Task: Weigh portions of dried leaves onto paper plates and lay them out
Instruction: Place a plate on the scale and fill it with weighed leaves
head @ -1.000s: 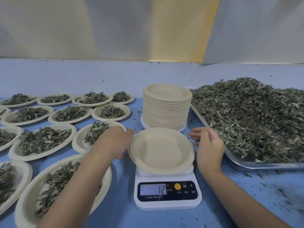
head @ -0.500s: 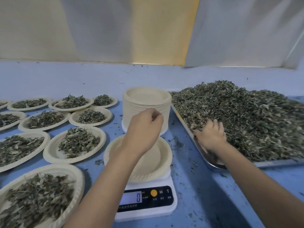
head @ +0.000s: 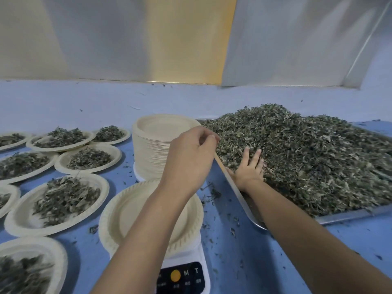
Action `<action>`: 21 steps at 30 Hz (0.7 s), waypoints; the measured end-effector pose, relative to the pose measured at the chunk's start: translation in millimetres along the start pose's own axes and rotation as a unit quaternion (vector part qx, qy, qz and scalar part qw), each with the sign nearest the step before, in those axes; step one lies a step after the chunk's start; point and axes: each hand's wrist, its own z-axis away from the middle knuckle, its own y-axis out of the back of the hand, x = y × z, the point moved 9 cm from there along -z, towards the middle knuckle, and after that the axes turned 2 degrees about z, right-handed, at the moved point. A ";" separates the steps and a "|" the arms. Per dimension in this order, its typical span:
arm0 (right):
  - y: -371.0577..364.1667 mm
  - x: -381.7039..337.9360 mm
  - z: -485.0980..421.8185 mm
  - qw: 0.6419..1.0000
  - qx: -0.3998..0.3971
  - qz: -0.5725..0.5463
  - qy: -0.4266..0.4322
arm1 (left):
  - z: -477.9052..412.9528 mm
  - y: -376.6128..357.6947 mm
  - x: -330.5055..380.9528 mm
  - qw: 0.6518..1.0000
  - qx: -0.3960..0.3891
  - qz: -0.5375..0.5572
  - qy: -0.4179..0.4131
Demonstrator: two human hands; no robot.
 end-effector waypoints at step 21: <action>0.9 -38.9 -5.2 0.951 0.035 0.184 0.245 | -0.3 -0.1 -15.5 0.999 -0.009 0.048 0.015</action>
